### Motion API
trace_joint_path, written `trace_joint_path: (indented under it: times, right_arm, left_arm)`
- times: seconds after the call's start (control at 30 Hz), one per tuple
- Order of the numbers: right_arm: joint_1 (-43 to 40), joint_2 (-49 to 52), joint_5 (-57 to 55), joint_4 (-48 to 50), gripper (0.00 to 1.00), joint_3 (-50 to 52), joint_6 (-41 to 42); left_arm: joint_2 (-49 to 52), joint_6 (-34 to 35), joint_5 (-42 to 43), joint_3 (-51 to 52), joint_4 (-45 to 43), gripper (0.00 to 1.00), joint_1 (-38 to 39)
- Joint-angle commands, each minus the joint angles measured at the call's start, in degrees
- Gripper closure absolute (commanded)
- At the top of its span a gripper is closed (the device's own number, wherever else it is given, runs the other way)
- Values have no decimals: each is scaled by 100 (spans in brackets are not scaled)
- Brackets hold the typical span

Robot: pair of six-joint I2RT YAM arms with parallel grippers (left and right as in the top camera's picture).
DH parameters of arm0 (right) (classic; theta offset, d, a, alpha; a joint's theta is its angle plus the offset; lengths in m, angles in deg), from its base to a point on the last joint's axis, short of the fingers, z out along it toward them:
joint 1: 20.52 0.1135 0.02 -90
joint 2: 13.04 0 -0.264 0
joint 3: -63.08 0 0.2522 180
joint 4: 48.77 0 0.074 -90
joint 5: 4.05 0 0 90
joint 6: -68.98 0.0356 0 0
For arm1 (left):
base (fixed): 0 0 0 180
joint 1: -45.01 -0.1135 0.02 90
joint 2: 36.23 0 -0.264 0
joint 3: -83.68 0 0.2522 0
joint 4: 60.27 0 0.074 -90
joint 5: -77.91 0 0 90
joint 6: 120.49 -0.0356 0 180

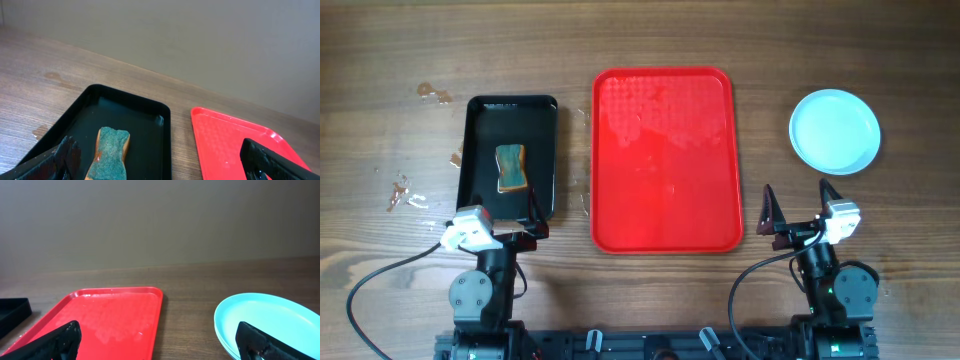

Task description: Clean dirty plates on tray and stack at the side

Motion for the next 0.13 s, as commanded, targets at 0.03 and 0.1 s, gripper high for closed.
trace_joint_path:
  times: [0.03,0.1]
  right_arm:
    - [28,-24,-59,31,0,13,-103]
    - [28,-24,-59,31,0,13,-103]
  left_arm:
    - [-39,7,-76,37,-24,0,31]
    - [-39,7,-76,37,-24,0,31]
